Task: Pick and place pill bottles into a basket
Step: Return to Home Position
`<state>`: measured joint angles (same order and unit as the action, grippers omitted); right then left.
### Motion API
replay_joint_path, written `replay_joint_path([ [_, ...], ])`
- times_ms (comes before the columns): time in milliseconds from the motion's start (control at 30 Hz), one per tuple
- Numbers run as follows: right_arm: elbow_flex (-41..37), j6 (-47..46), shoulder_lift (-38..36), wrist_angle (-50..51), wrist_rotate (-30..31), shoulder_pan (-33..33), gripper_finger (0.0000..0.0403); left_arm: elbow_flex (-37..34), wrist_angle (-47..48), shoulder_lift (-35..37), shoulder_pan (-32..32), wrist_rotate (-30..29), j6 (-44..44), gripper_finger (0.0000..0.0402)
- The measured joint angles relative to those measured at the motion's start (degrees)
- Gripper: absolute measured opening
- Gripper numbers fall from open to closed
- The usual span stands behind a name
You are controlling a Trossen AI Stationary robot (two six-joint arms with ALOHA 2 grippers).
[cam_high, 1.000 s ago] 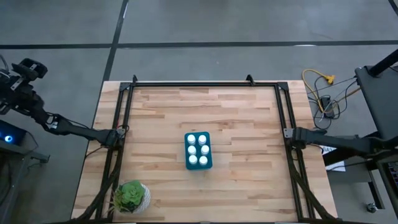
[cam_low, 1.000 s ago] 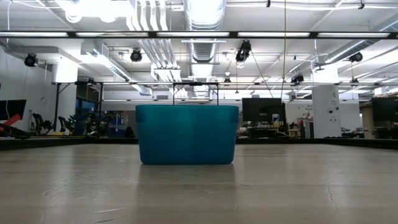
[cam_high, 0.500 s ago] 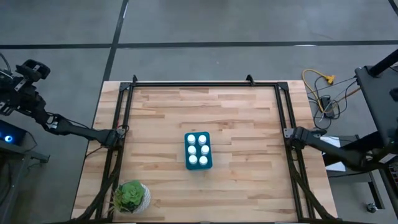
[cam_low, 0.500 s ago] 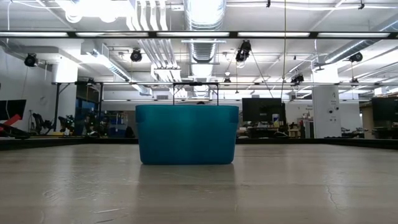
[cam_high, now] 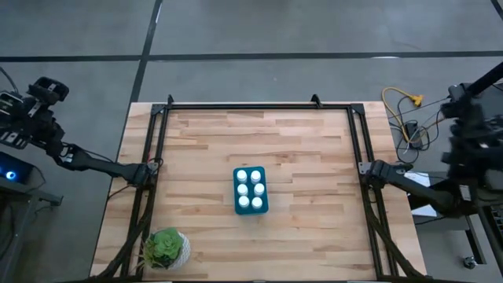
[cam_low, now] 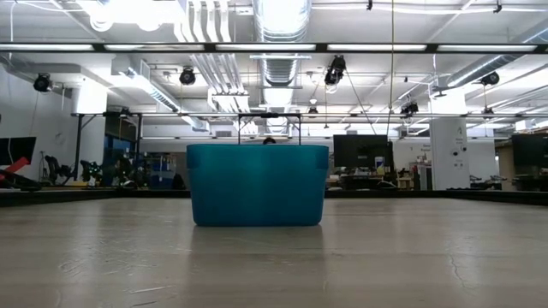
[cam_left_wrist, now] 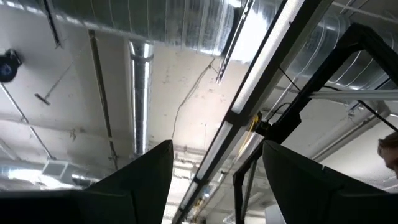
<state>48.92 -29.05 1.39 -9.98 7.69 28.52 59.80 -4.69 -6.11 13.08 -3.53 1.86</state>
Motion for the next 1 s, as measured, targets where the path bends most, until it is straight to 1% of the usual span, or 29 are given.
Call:
replay_joint_path([
  [67,-4.08,-1.54,-0.15,-3.83,1.30,0.02,0.0219,-2.08,-4.05,0.00,0.02,0.02,-1.43,0.0231],
  [200,-12.21,-4.81,-0.23,-11.19,1.68,0.02,0.0219,-7.24,-12.98,0.00,0.02,0.68,-5.49,0.0231],
  [300,-18.09,-6.79,-0.24,-17.27,1.77,0.02,0.0219,-11.57,-16.99,0.00,0.02,0.90,-9.39,0.0231],
  [367,-21.87,-8.99,-0.24,-19.32,3.34,0.02,0.0219,-14.46,-18.54,0.00,0.02,0.94,-10.17,0.0231],
  [467,-26.94,-14.04,-0.24,-19.45,5.99,0.00,0.0219,-18.82,-21.31,0.00,0.02,2.04,-10.21,0.0231],
  [533,-30.38,-18.16,-0.20,-19.42,6.94,-0.01,0.0219,-21.91,-23.28,0.00,0.02,4.30,-10.24,0.0231],
  [600,-33.65,-23.15,-0.19,-19.42,7.68,0.02,0.0219,-25.33,-27.44,-0.02,0.02,7.66,-10.53,0.0231],
  [667,-36.39,-26.47,-0.17,-20.13,8.61,-0.01,0.0219,-29.06,-33.55,-0.01,0.02,12.10,-11.51,0.0231],
  [767,-40.34,-28.60,-0.17,-24.06,9.09,0.02,0.0219,-35.02,-43.65,0.00,0.02,18.06,-11.79,0.0231],
  [900,-44.87,-28.43,-0.18,-31.58,9.02,0.02,0.0219,-43.10,-56.34,0.00,0.00,20.95,-11.27,0.0231],
  [1000,-48.40,-28.90,-0.20,-34.65,9.00,0.02,0.0219,-49.15,-64.33,0.00,0.02,22.72,-11.23,0.0231],
])
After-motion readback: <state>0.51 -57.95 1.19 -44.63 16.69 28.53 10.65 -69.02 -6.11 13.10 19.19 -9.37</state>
